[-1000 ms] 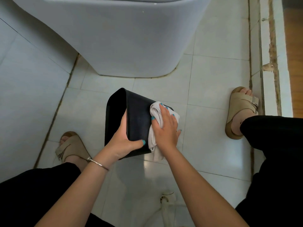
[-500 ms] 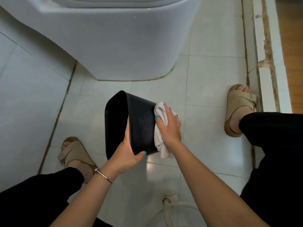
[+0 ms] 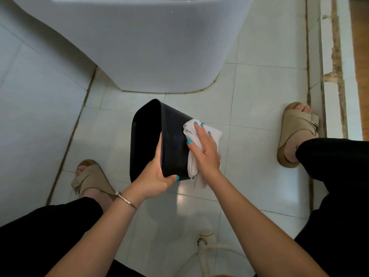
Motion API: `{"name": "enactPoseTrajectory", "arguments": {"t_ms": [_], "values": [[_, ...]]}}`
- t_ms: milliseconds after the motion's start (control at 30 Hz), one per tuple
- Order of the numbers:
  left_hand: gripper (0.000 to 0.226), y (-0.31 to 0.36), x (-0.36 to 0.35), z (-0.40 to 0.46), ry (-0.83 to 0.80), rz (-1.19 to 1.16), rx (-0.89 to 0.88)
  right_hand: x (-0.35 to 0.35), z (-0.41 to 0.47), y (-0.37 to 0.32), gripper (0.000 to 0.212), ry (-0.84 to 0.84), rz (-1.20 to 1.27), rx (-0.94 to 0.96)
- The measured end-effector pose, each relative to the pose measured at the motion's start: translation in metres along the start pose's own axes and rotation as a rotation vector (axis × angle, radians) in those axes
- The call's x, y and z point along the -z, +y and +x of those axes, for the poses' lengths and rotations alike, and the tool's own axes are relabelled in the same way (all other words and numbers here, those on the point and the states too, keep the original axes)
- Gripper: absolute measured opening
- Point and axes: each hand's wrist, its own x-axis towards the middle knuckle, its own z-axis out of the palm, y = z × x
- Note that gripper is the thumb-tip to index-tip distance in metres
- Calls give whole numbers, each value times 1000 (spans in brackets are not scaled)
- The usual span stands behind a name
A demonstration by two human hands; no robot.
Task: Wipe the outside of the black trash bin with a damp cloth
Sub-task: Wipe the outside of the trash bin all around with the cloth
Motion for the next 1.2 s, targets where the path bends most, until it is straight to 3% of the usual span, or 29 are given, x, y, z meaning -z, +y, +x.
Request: {"name": "enactPoseTrajectory", "arguments": {"t_ms": [133, 367, 600, 767, 1200], "values": [[116, -1, 3, 3, 26, -54, -12, -17, -18, -28, 46, -84, -107, 175], [103, -4, 8, 15, -79, 31, -22, -29, -30, -37, 46, -97, -169, 326], [106, 4, 2, 12, -33, -29, 13, -22, -13, -14, 51, -34, -246, 441], [118, 3, -2, 13, 16, -41, -25, -10, 20, 15, 49, -10, -279, 381], [115, -4, -8, 7, 63, -126, 78, 15, 76, 62, 47, 0, -154, 50]]}}
